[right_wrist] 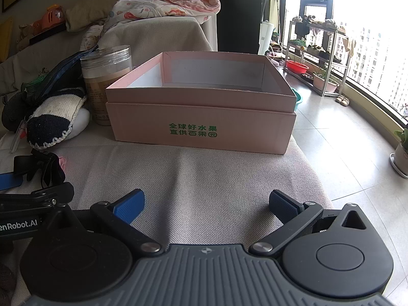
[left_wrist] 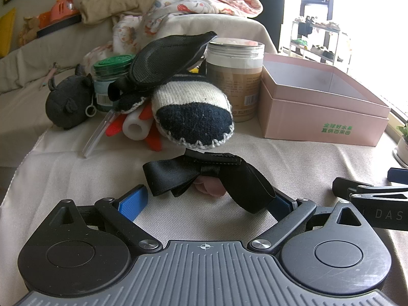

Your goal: Organize soft objects

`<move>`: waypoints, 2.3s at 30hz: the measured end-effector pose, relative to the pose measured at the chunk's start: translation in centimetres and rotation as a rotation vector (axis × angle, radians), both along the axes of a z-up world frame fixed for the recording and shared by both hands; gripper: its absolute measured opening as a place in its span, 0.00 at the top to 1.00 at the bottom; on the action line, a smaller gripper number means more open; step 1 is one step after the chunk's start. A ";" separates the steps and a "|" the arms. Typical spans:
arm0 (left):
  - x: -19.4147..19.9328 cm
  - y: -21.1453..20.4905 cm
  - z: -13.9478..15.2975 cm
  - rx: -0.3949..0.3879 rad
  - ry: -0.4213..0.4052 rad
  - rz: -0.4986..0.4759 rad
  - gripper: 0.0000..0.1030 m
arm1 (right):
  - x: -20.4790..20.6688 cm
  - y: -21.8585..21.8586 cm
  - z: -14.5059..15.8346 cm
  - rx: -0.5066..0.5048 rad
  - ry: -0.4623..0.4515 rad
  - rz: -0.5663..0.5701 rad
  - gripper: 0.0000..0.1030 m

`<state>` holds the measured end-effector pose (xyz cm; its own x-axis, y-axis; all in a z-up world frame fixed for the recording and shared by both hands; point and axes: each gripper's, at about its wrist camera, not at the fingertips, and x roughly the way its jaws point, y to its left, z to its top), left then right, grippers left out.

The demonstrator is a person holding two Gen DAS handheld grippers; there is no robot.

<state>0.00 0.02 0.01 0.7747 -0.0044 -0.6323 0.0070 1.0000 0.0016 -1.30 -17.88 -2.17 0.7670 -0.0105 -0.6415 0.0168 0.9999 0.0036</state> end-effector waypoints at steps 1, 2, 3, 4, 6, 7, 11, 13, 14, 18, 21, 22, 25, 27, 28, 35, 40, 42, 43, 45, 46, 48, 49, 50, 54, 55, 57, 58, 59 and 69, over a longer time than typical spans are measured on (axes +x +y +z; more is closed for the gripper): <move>0.0 0.0 0.0 0.000 0.000 0.000 0.03 | 0.0 0.0 0.0 0.000 0.000 0.000 0.00; 0.0 0.0 0.0 0.000 0.000 0.000 0.03 | 0.0 0.0 0.0 0.000 0.000 0.000 0.00; 0.0 0.0 0.0 0.000 0.000 0.000 0.03 | 0.0 0.0 0.0 0.000 0.000 0.000 0.00; 0.0 0.0 0.0 0.000 0.000 0.000 0.03 | 0.0 0.0 0.0 0.000 0.000 0.000 0.00; 0.0 0.0 0.0 0.000 0.000 0.000 0.03 | 0.0 0.0 0.0 0.000 0.000 0.000 0.00; 0.0 0.0 0.0 0.000 0.000 0.000 0.03 | 0.0 0.0 0.0 0.000 0.000 0.000 0.00; 0.0 0.0 0.0 0.000 0.000 0.000 0.03 | 0.0 0.0 0.0 0.000 0.000 0.000 0.00; 0.0 0.0 0.0 0.000 0.000 0.000 0.03 | 0.0 0.0 0.0 0.000 0.000 0.000 0.00; 0.0 0.0 0.0 0.000 0.000 0.000 0.03 | 0.0 0.0 0.0 0.000 0.000 0.000 0.00; 0.0 0.0 0.0 0.001 0.000 0.000 0.03 | 0.0 0.0 0.0 0.000 0.000 -0.001 0.00; 0.0 0.0 0.0 0.000 0.000 0.000 0.03 | 0.0 0.0 0.0 0.000 -0.001 -0.001 0.00; 0.0 0.0 0.0 0.000 0.000 0.000 0.03 | 0.0 0.0 0.0 0.000 -0.001 -0.001 0.00; 0.0 0.0 0.0 0.000 0.000 0.000 0.03 | 0.0 0.0 0.0 0.000 -0.001 0.000 0.00; 0.0 0.0 0.0 0.000 0.000 0.000 0.03 | 0.0 0.0 0.0 0.000 -0.001 0.000 0.00; 0.0 0.0 0.0 0.000 0.000 0.000 0.03 | 0.0 0.0 0.0 0.000 -0.001 0.000 0.00; 0.0 0.0 0.0 0.000 0.000 0.000 0.03 | 0.0 0.0 0.0 0.000 -0.001 0.000 0.00; 0.0 0.0 0.0 -0.001 0.000 0.000 0.03 | -0.1 0.0 0.0 0.001 -0.001 0.000 0.00; 0.0 0.0 0.0 -0.001 0.000 0.000 0.03 | -0.1 0.0 0.0 0.001 -0.001 0.000 0.00; 0.0 0.0 0.0 0.000 -0.001 0.000 0.03 | -0.1 -0.1 0.0 0.002 -0.001 0.000 0.00; 0.0 0.0 0.0 0.000 0.000 0.000 0.03 | -0.1 -0.1 -0.1 0.003 -0.001 0.000 0.00; 0.0 0.0 0.0 0.000 0.000 0.000 0.03 | -0.1 -0.1 -0.1 0.000 0.000 0.002 0.00; 0.0 0.0 0.0 -0.001 0.000 0.000 0.03 | 0.0 -0.2 0.0 0.004 0.012 0.009 0.00; 0.0 0.0 0.0 0.000 0.000 0.000 0.03 | 0.0 -0.2 0.1 0.004 0.022 0.013 0.00; 0.0 0.0 0.0 0.000 0.000 -0.001 0.04 | 0.6 -0.4 0.4 0.003 0.037 0.016 0.00; -0.1 0.2 0.0 -0.010 -0.004 -0.019 0.04 | 1.5 -0.1 0.8 -0.002 0.115 0.011 0.00; -0.2 0.5 0.1 -0.024 -0.007 -0.024 0.04 | 1.7 -0.1 0.8 -0.004 0.137 0.017 0.00; -0.5 1.1 0.5 -0.053 -0.007 -0.040 0.05 | 2.1 -0.1 1.1 -0.005 0.177 0.035 0.00; -0.5 1.6 0.7 -0.077 0.001 -0.054 0.05 | 2.5 -0.1 1.2 -0.007 0.200 0.047 0.00; -0.7 2.3 0.9 -0.111 0.008 -0.074 0.05 | 2.7 -0.1 1.4 -0.008 0.220 0.060 0.00; 1.4 12.4 8.9 -0.195 -0.078 -0.225 0.05 | 5.2 1.8 6.7 -0.010 0.242 0.287 0.16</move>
